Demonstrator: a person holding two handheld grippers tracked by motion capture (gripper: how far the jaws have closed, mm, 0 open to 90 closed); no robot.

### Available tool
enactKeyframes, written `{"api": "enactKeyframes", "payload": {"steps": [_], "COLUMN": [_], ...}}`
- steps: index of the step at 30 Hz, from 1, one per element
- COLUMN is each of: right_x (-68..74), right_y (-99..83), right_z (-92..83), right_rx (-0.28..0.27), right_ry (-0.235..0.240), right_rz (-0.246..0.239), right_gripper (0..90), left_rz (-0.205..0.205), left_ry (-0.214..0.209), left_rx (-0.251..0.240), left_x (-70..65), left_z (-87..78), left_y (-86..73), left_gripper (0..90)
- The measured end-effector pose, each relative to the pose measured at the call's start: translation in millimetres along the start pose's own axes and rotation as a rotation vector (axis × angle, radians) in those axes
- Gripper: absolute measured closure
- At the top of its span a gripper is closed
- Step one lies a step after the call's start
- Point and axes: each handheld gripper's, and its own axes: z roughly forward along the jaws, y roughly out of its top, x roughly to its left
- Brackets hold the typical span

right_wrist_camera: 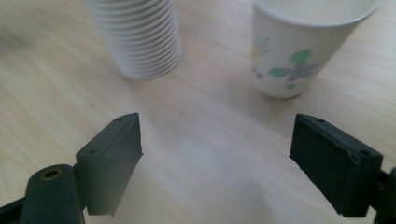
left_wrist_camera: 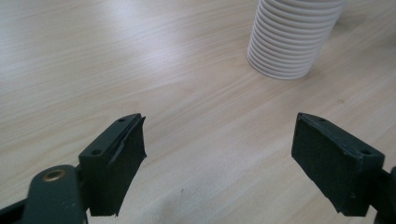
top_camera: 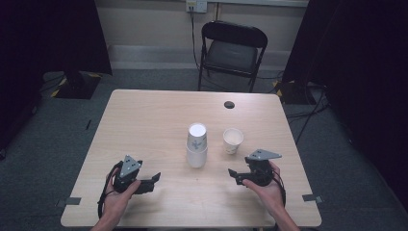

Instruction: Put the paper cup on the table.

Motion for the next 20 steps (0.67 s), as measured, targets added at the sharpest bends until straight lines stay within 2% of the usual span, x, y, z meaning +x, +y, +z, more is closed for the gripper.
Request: {"api": "enactKeyframes", "payload": {"steps": [1,3,5,8,9,11,14,16,17,20], "right_x": [10.4,20.2,28.6,38.1,40.4,43.0,44.2,44.6,46.1,48.5], "right_y": [-1.8,-3.6,-5.2,-7.4,-8.4,-10.4,-13.3,-17.8,-20.6,-21.0], "right_z": [2.1,4.0,5.3,6.6,6.7,7.1,8.3,12.1,15.7,17.6], "right_rx": [0.01,0.008,-0.001,-0.002,-0.002,0.005,0.011,0.031,0.052,0.055], "right_ry": [0.017,0.038,0.062,0.078,0.08,0.085,0.076,0.084,0.083,0.088], "right_rz": [-0.017,-0.029,-0.036,-0.063,-0.07,-0.078,-0.092,-0.088,-0.092,-0.098], "right_gripper": [16.3,16.3,16.2,16.1,16.1,16.0,15.9,15.9,15.9,15.9], "left_rz": [-0.004,0.006,0.037,0.05,0.05,0.08,0.069,0.062,0.065,0.082], "left_ry": [0.01,0.002,-0.007,-0.033,-0.033,-0.022,-0.02,-0.033,-0.039,-0.039], "left_rx": [-0.004,-0.004,-0.002,0.014,0.014,0.012,0.018,0.026,0.022,0.025], "left_x": [-0.7,-2.4,-5.9,-8.5,-8.5,-7.9,-7.2,-7.3,-7.8,-9.5], "left_z": [-0.8,-1.8,-1.5,0.6,0.6,1.0,2.4,4.6,5.2,5.6], "left_y": [-1.3,-2.5,-4.8,-5.8,-5.8,-3.0,-3.8,-4.4,-3.0,-2.5], "left_gripper": [17.1,16.7,16.5,16.2,16.0,15.7,15.6,15.7,15.7,15.7]}}
